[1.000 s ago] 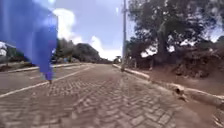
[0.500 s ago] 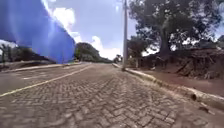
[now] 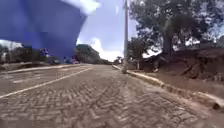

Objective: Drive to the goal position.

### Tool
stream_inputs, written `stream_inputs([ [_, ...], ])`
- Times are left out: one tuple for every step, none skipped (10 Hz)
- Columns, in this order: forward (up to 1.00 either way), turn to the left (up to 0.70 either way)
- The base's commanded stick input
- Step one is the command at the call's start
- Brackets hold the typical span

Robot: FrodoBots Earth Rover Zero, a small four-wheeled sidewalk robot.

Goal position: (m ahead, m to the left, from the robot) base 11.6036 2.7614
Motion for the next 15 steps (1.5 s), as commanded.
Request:
stream_inputs([
  [1.0, 0.0],
  [1.0, 0.0],
  [1.0, 0.0],
  [1.0, 0.0],
  [1.0, 0.0],
  [1.0, 0.0],
  [1.0, 0.0],
  [1.0, 0.0],
  [1.0, 0.0],
  [1.0, 0.0],
  [1.0, 0.0],
  [1.0, 0.0],
  [1.0, 0.0],
  [1.0, 0.0],
  [1.0, 0.0],
])
